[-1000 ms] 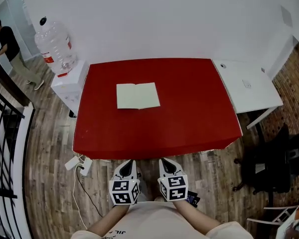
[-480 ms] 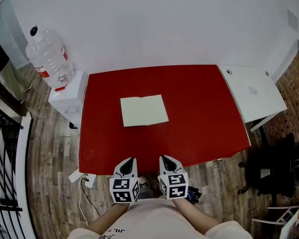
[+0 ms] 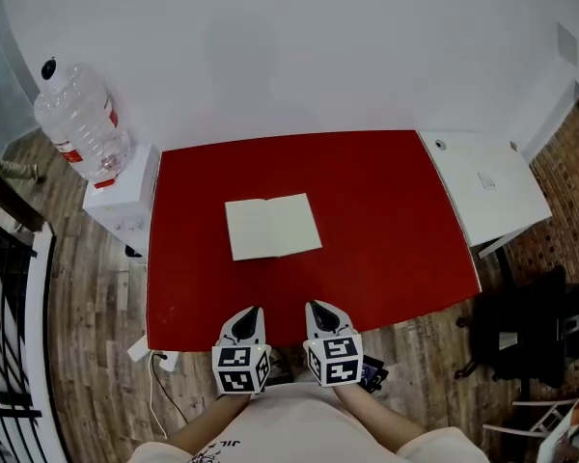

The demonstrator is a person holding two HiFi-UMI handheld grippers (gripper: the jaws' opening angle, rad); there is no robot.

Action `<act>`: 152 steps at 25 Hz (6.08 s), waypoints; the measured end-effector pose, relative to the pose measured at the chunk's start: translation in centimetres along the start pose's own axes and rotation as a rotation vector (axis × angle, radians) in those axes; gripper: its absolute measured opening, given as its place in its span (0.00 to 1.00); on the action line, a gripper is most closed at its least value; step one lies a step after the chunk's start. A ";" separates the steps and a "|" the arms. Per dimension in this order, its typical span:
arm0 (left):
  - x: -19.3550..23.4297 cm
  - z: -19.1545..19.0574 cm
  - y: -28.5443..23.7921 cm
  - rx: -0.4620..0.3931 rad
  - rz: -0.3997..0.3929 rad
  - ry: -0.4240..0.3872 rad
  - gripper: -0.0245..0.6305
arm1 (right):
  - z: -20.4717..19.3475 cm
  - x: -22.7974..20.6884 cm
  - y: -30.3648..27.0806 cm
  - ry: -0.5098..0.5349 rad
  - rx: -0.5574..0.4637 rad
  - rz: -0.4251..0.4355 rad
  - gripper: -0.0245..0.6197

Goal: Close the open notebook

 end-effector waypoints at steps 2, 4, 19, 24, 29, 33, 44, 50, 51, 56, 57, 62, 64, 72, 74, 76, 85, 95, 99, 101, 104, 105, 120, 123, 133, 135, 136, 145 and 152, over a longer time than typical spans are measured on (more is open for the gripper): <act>-0.3 0.7 -0.8 0.000 0.005 0.004 0.04 | 0.5 -0.9 -0.2 0.005 0.006 0.004 0.04; -0.8 1.3 -1.3 -0.003 0.008 0.001 0.04 | 0.9 -1.7 -0.3 0.011 0.011 0.007 0.04; -1.3 2.6 -4.0 0.011 0.039 0.013 0.04 | 2.5 -4.1 -2.5 0.029 0.031 0.032 0.04; -0.4 2.7 -4.8 0.023 0.051 0.026 0.05 | 2.6 -4.2 -3.6 0.027 0.049 0.039 0.04; 1.1 2.8 -6.5 0.034 0.066 0.024 0.04 | 2.9 -4.5 -5.7 0.022 0.069 0.043 0.04; 2.7 2.6 -8.0 0.048 0.070 0.014 0.04 | 2.8 -4.4 -7.9 0.036 0.092 0.042 0.04; 6.6 3.5 -12.2 0.063 0.096 0.004 0.05 | 3.6 -4.4 -13.4 0.031 0.104 0.049 0.05; 8.6 3.5 -14.5 0.062 0.114 0.025 0.05 | 3.6 -4.0 -15.5 0.040 0.115 0.055 0.05; 9.0 3.3 -14.8 0.064 0.120 0.029 0.05 | 3.6 -4.0 -15.8 0.041 0.119 0.056 0.04; 11.0 2.4 -16.5 0.099 0.138 0.047 0.07 | 3.5 -4.1 -17.3 0.041 0.132 0.057 0.04; 11.4 2.2 -16.8 0.111 0.141 0.049 0.10 | 3.4 -4.1 -17.5 0.039 0.135 0.056 0.04; 14.1 1.0 -18.3 0.160 0.157 0.106 0.21 | 2.9 -4.2 -18.4 0.046 0.152 0.059 0.04; 15.1 0.5 -18.8 0.172 0.156 0.143 0.24 | 2.6 -4.1 -18.7 0.047 0.158 0.061 0.04; 17.4 -1.0 -21.4 0.233 0.092 0.225 0.26 | 1.3 -3.9 -19.9 0.049 0.196 0.062 0.04; 17.5 -1.1 -21.7 0.234 0.082 0.239 0.26 | 1.1 -3.9 -20.2 0.049 0.200 0.062 0.05; 17.5 -1.1 -21.9 0.232 0.082 0.244 0.26 | 1.0 -3.9 -20.4 0.050 0.204 0.063 0.04; 17.6 -1.1 -21.6 0.221 0.106 0.254 0.10 | 0.5 -3.9 -21.2 0.058 0.216 0.061 0.04; 16.4 0.3 -20.7 0.193 0.109 0.189 0.06 | 0.6 -3.8 -21.4 0.057 0.212 0.066 0.05; 14.8 2.0 -19.7 0.162 0.062 0.177 0.06 | 0.8 -4.1 -21.3 0.049 0.204 0.061 0.04; 13.8 2.9 -19.5 0.146 0.032 0.170 0.06 | 1.1 -4.2 -21.2 0.047 0.199 0.058 0.04; 11.9 4.3 -19.5 0.128 -0.012 0.148 0.06 | 1.4 -4.7 -20.9 0.036 0.188 0.051 0.05; 11.2 4.8 -19.6 0.125 -0.028 0.141 0.06 | 1.5 -5.0 -20.7 0.031 0.185 0.047 0.04; 2.0 7.7 -24.9 0.162 -0.140 -0.055 0.06 | 0.8 -10.7 -18.0 -0.068 0.159 -0.047 0.04; 0.5 7.5 -26.4 0.181 -0.150 -0.096 0.06 | 0.2 -12.0 -17.6 -0.085 0.159 -0.064 0.04; -3.3 5.4 -31.5 0.244 -0.146 -0.176 0.06 | -1.6 -15.9 -17.0 -0.138 0.175 -0.106 0.04; -3.9 4.6 -32.5 0.257 -0.131 -0.168 0.06 | -1.9 -16.6 -17.0 -0.148 0.179 -0.113 0.05; -4.1 4.3 -33.0 0.263 -0.124 -0.162 0.06 | -2.1 -17.0 -17.0 -0.154 0.181 -0.115 0.04; -4.6 2.0 -36.2 0.325 -0.084 -0.128 0.06 | -3.6 -19.3 -16.7 -0.185 0.199 -0.132 0.05; -4.6 1.0 -37.4 0.347 -0.069 -0.133 0.06 | -4.7 -20.3 -17.0 -0.201 0.215 -0.127 0.04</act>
Point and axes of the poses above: the fingertips, and each gripper's own axes: y backward along the fingers, x to its left, z out of its top, the point moved 9 cm from there along y, backward along the fingers, and after that the axes turned 9 degrees about x, right-handed, at the moved point
